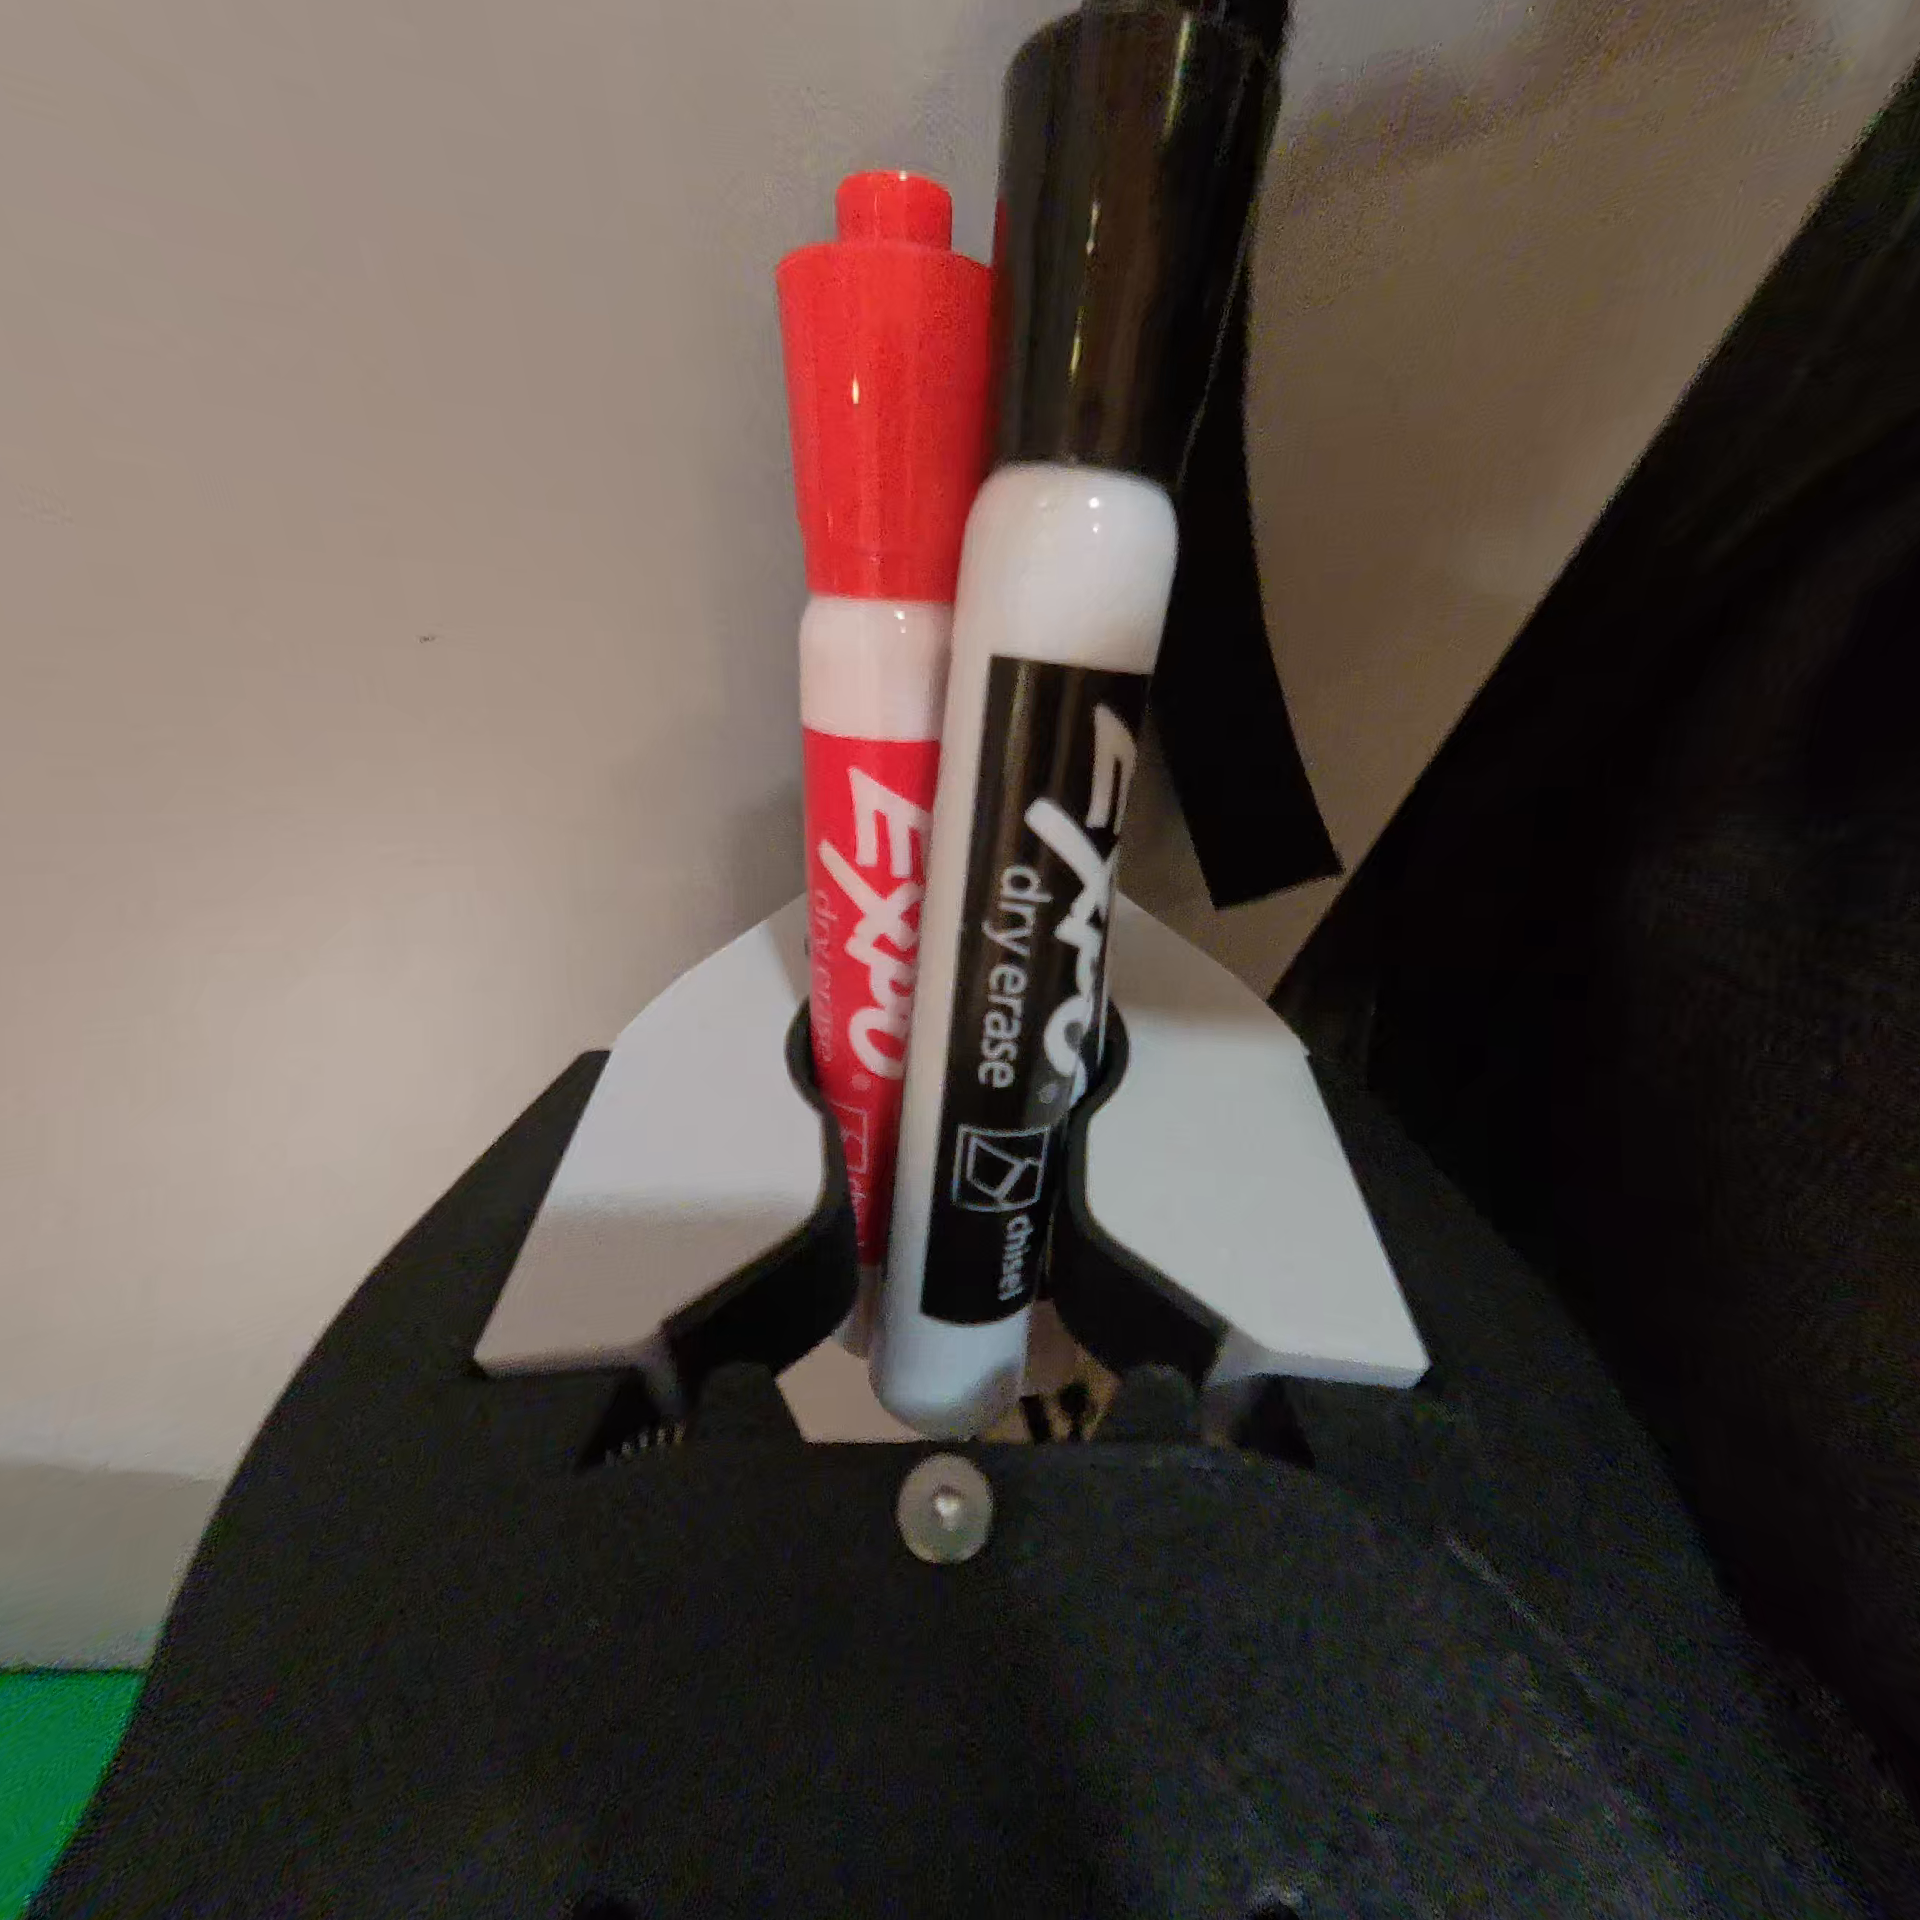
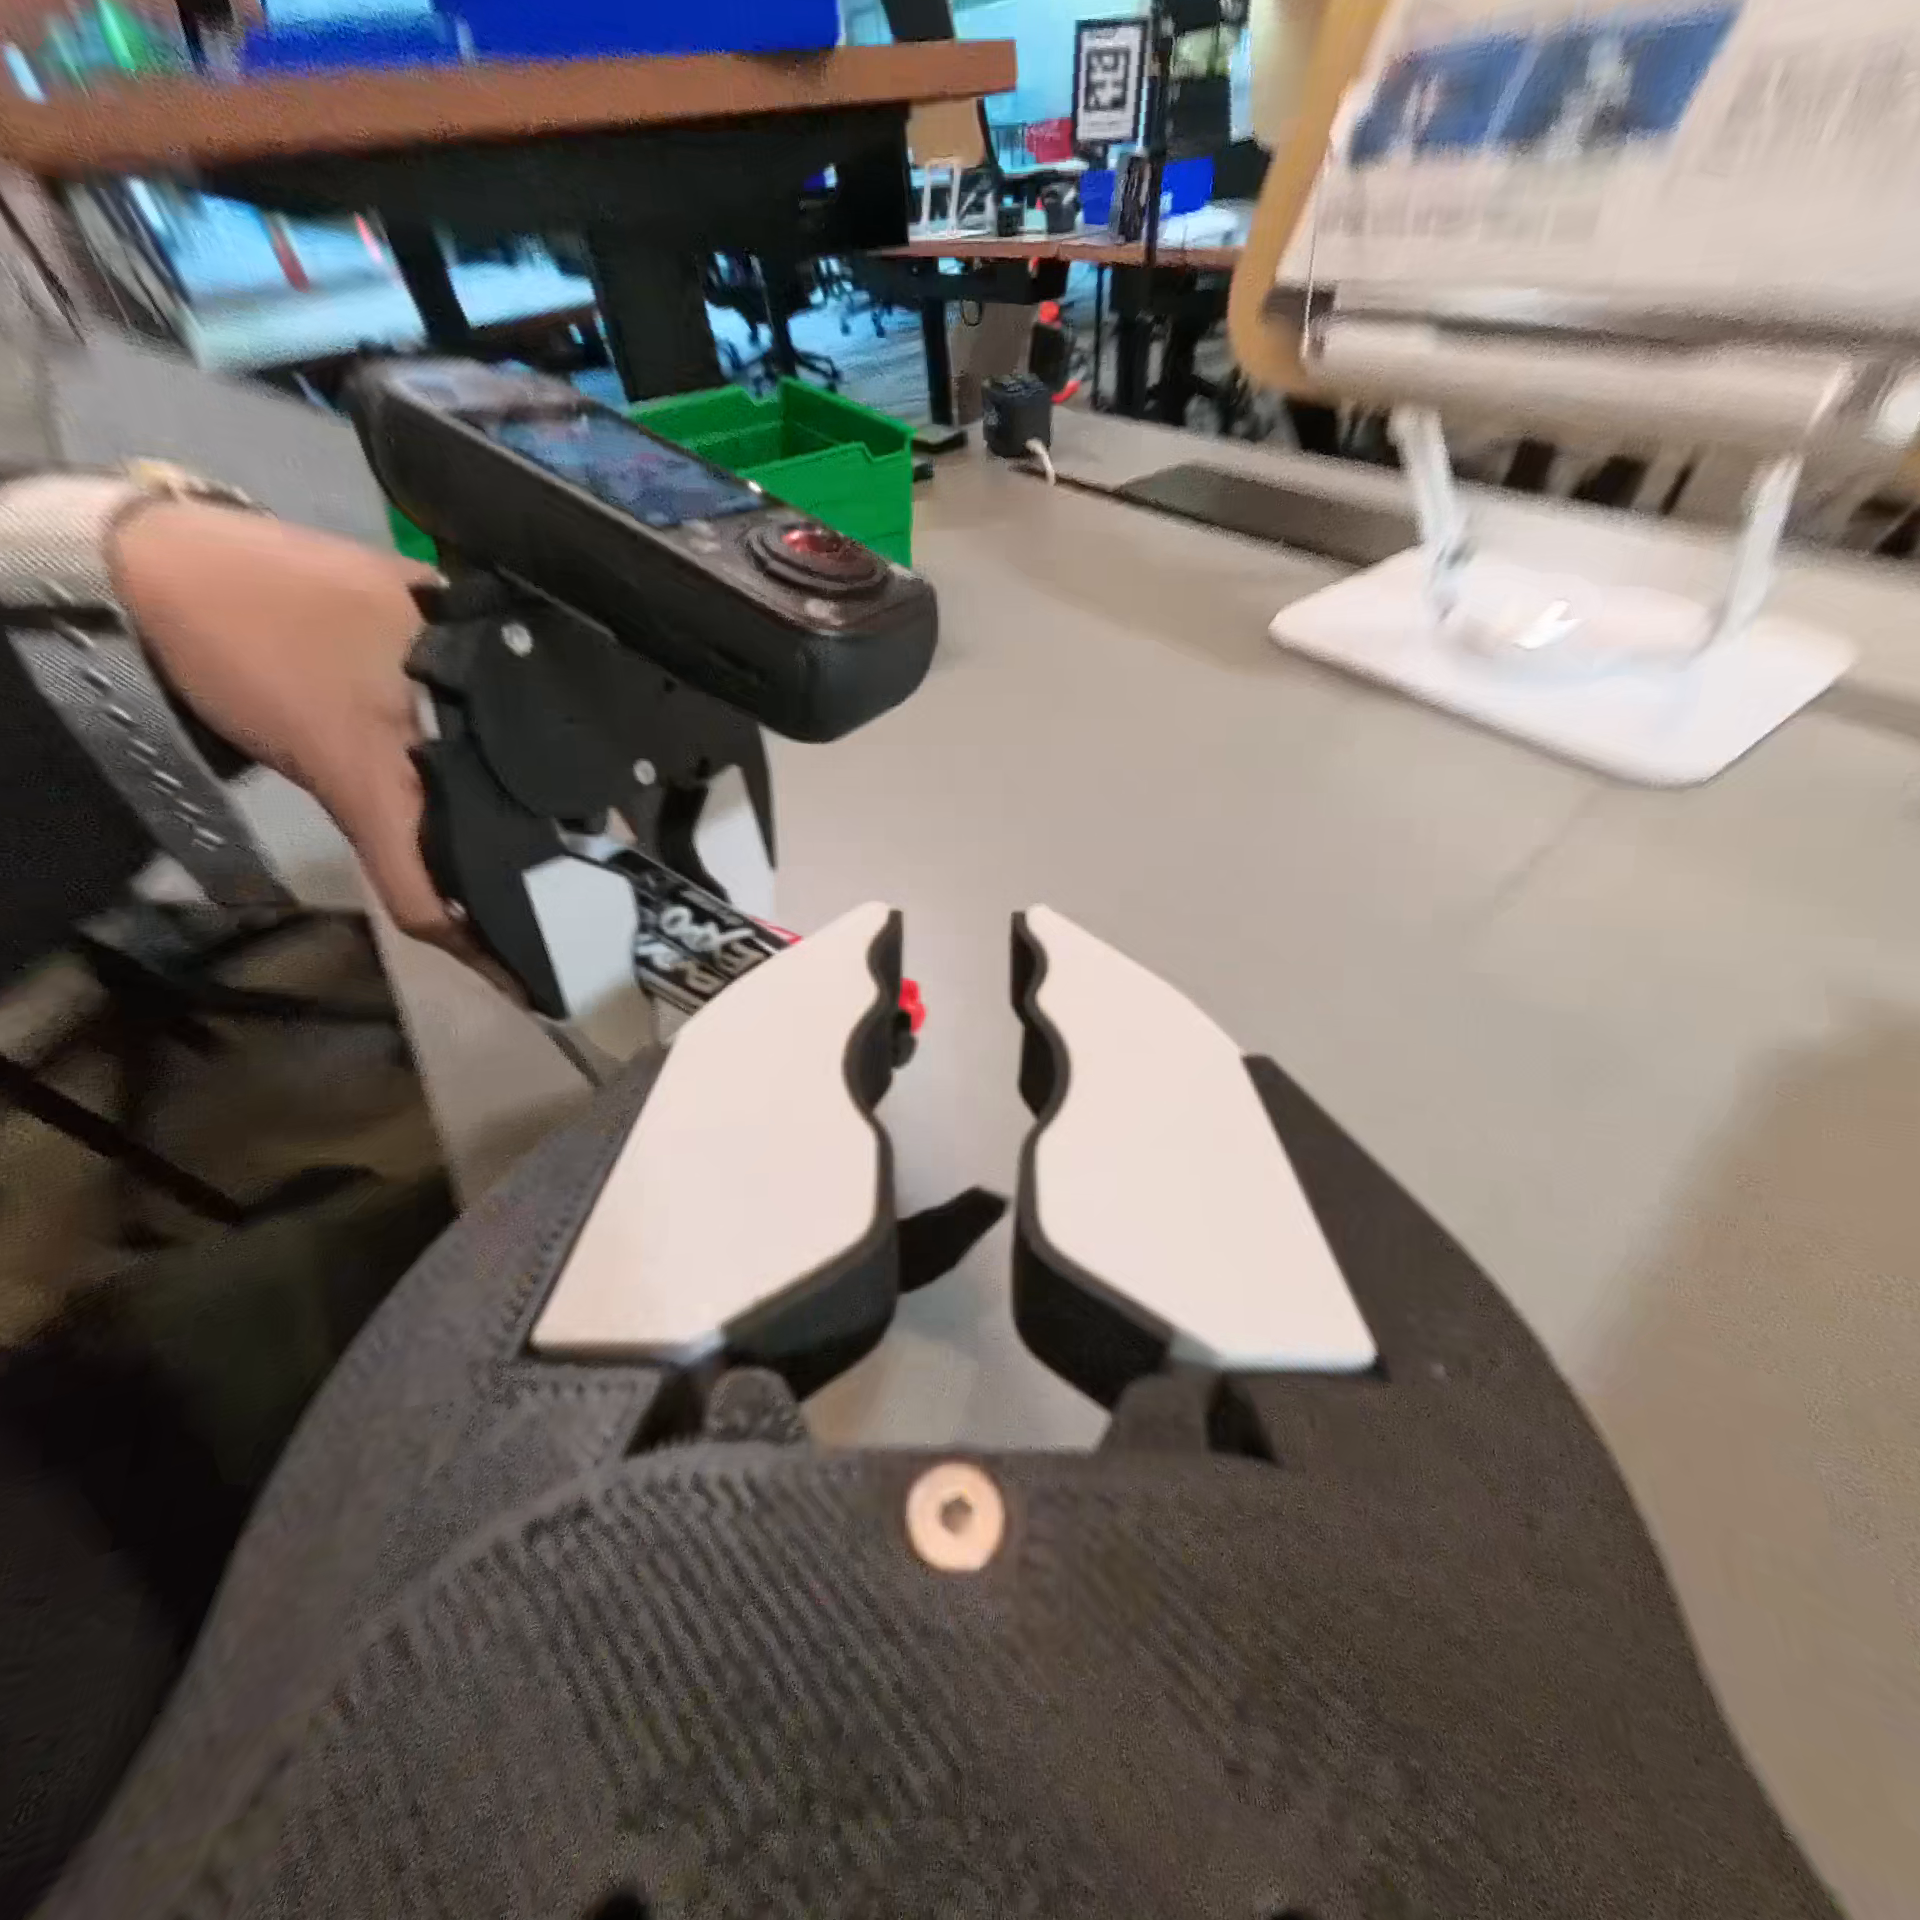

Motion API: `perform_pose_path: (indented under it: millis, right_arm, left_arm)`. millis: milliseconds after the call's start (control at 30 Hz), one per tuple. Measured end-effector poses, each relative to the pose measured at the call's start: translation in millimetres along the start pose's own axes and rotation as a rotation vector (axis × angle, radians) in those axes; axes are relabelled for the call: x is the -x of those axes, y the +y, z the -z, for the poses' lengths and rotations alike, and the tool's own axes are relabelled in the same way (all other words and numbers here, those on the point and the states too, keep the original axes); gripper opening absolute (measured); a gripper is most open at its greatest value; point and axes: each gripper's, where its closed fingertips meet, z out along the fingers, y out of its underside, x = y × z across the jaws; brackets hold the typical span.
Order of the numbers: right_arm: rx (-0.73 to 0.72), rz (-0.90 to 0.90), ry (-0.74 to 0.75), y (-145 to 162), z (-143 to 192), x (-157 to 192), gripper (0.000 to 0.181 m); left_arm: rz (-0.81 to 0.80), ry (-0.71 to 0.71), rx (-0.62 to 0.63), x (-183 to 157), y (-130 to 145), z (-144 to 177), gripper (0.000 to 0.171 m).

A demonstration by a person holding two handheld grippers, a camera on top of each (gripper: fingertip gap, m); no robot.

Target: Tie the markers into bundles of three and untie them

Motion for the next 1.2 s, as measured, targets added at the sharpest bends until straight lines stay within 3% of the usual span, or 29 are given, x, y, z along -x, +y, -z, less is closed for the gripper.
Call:
perform_pose_path:
  millis: [100,433,767,933,1067,1200]
  right_arm:
    - [0.043,-0.153,0.015,20,-4,-1,0.026]
    - [-0.041,-0.386,0.145,22,9,-14,0.027]
    - [-0.008,-0.569,0.015,35,2,5,0.03]
    - [-0.006,-0.594,-0.008,39,1,4,0.012]
    - [0.027,-0.552,-0.052,41,-3,13,0.019]
    - [0.01,-0.537,-0.059,37,-4,16,0.009]
  left_arm:
    - [-0.097,0.081,0.047,-9,3,-3,0.044]
    - [-0.181,0.087,-0.129,0,-16,-2,0.043]
    - [-0.247,0.099,-0.086,5,-19,-1,0.043]
    - [-0.262,0.118,-0.116,7,-18,0,0.043]
    - [-0.275,0.128,-0.128,4,-18,0,0.043]
    - [-0.285,0.122,-0.126,2,-18,-1,0.043]
